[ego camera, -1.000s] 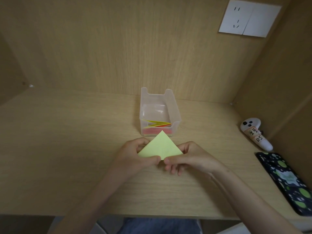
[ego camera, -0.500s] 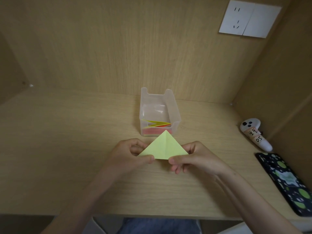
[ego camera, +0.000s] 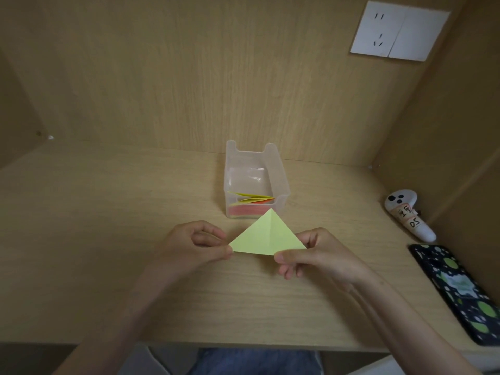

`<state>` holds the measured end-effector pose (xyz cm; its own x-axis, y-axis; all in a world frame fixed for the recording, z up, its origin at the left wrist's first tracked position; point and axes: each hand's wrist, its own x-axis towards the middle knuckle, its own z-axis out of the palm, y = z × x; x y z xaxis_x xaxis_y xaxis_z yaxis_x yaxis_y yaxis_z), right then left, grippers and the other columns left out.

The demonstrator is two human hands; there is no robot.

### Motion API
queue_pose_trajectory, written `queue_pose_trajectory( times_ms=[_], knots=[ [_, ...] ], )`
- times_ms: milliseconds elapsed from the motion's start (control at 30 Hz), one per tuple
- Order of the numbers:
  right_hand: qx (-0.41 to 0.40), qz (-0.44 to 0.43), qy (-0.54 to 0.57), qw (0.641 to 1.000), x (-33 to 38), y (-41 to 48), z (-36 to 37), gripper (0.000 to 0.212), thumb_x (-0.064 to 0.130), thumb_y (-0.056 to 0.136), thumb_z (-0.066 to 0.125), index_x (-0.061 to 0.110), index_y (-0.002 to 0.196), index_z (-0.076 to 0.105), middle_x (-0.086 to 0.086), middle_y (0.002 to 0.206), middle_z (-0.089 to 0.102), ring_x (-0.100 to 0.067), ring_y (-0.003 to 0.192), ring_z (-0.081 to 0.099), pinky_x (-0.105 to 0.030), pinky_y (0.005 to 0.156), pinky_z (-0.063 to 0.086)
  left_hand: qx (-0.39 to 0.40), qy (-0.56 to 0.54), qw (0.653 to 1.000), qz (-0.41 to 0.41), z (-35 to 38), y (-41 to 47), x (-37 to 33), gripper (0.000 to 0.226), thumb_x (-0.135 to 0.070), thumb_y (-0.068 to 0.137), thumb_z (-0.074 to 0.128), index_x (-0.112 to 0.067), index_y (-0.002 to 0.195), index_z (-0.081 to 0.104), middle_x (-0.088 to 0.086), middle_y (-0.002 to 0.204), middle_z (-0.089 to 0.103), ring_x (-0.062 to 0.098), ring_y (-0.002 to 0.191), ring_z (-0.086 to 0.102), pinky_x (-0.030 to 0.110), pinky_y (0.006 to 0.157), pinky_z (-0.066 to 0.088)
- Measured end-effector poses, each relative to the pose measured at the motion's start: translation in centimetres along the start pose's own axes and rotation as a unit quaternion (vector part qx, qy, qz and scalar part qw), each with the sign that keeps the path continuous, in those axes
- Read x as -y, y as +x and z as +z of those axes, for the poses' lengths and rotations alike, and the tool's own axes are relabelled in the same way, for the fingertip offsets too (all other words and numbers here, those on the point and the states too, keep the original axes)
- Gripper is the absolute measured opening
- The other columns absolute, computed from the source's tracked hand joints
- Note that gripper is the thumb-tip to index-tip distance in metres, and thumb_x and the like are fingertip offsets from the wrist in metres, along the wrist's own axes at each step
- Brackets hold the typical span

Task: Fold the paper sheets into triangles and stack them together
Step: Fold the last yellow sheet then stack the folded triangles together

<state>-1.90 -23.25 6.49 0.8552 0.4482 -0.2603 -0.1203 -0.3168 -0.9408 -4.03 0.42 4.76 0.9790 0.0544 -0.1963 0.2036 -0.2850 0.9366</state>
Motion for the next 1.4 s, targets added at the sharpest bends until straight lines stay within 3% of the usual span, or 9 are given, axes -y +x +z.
queue_pose_trajectory(
  times_ms=[200,500,733,800,867,1000,1133,1267,1400],
  knots=[
    [-0.088,0.012,0.083,0.993,-0.2,-0.7,-1.5,0.011,0.01,0.072,0.072,0.001,0.077,0.07,-0.016,0.071,0.071,-0.015,0.054,0.063,-0.019,0.051,0.048,-0.117,-0.034,0.993,0.005,-2.7,0.8,1.0,0.019,-0.006,0.066,0.082,-0.016,0.076,0.069,-0.005,0.063,0.072,0.004,0.062,0.066,0.011,0.064,0.05],
    [-0.077,-0.004,0.279,0.957,-0.5,0.6,3.8,0.014,0.013,0.073,0.069,0.002,0.082,0.07,-0.011,0.07,0.07,-0.011,0.051,0.062,-0.017,0.048,0.049,0.026,-0.205,0.978,0.019,3.7,-1.1,-1.4,0.015,-0.017,0.077,0.071,-0.01,0.091,0.071,0.004,0.084,0.076,0.013,0.082,0.072,0.021,0.071,0.058],
    [-0.111,-0.036,0.123,0.985,-0.6,-0.1,3.3,0.024,0.019,0.083,0.064,0.003,0.101,0.064,-0.01,0.09,0.07,-0.017,0.07,0.065,-0.021,0.055,0.053,-0.013,-0.224,0.974,-0.001,3.2,-0.9,-1.6,0.011,-0.005,0.077,0.072,-0.004,0.087,0.069,0.006,0.078,0.075,0.015,0.072,0.072,0.019,0.062,0.057],
    [-0.178,-0.14,0.046,0.973,-0.5,-0.4,1.7,0.024,-0.002,0.089,0.053,0.009,0.11,0.059,-0.002,0.112,0.063,-0.012,0.089,0.063,-0.02,0.072,0.052,-0.005,-0.206,0.979,-0.012,2.6,-0.8,-1.6,0.013,-0.004,0.077,0.072,-0.004,0.089,0.069,0.006,0.078,0.075,0.014,0.07,0.072,0.019,0.061,0.057],
    [-0.146,-0.261,-0.121,0.947,-0.2,-0.7,0.1,0.054,-0.018,0.079,0.043,0.016,0.118,0.057,0.005,0.137,0.043,-0.006,0.12,0.048,-0.02,0.098,0.041,0.009,-0.183,0.983,-0.012,2.4,-0.8,-1.9,0.014,-0.003,0.076,0.072,-0.004,0.09,0.07,0.006,0.076,0.075,0.011,0.065,0.07,0.016,0.057,0.055],
    [-0.081,-0.327,-0.285,0.897,0.4,0.0,-0.8,0.046,-0.008,0.076,0.065,0.028,0.104,0.069,0.008,0.15,0.025,-0.016,0.136,0.028,-0.024,0.11,0.026,0.039,-0.175,0.984,-0.01,2.4,-1.1,-2.4,0.016,-0.001,0.075,0.072,-0.005,0.09,0.07,0.004,0.072,0.074,0.009,0.06,0.069,0.015,0.056,0.054],
    [-0.055,-0.32,-0.231,0.917,0.8,0.4,-0.2,0.014,0.02,0.073,0.076,0.021,0.087,0.075,0.015,0.138,0.046,-0.015,0.132,0.037,-0.028,0.108,0.029,0.058,-0.168,0.984,0.011,2.5,-1.4,-2.6,0.021,-0.002,0.076,0.072,-0.001,0.096,0.07,0.008,0.078,0.075,0.012,0.064,0.07,0.016,0.057,0.054],
    [-0.089,-0.252,-0.062,0.962,0.6,0.7,0.5,0.017,0.02,0.074,0.075,0.005,0.08,0.074,0.002,0.106,0.07,-0.012,0.106,0.062,-0.03,0.097,0.043,0.071,-0.184,0.98,0.028,2.5,-1.8,-2.8,0.015,-0.001,0.079,0.068,-0.004,0.093,0.069,0.01,0.079,0.075,0.016,0.071,0.072,0.017,0.06,0.055],
    [-0.106,-0.213,-0.005,0.971,0.8,1.1,1.1,0.021,0.018,0.074,0.072,-0.002,0.077,0.071,-0.014,0.083,0.07,-0.021,0.078,0.062,-0.041,0.076,0.045,0.083,-0.175,0.98,0.044,2.4,-2.0,-2.9,0.014,-0.002,0.081,0.066,-0.01,0.091,0.069,0.008,0.082,0.075,0.019,0.077,0.073,0.019,0.065,0.057]
  ],
)
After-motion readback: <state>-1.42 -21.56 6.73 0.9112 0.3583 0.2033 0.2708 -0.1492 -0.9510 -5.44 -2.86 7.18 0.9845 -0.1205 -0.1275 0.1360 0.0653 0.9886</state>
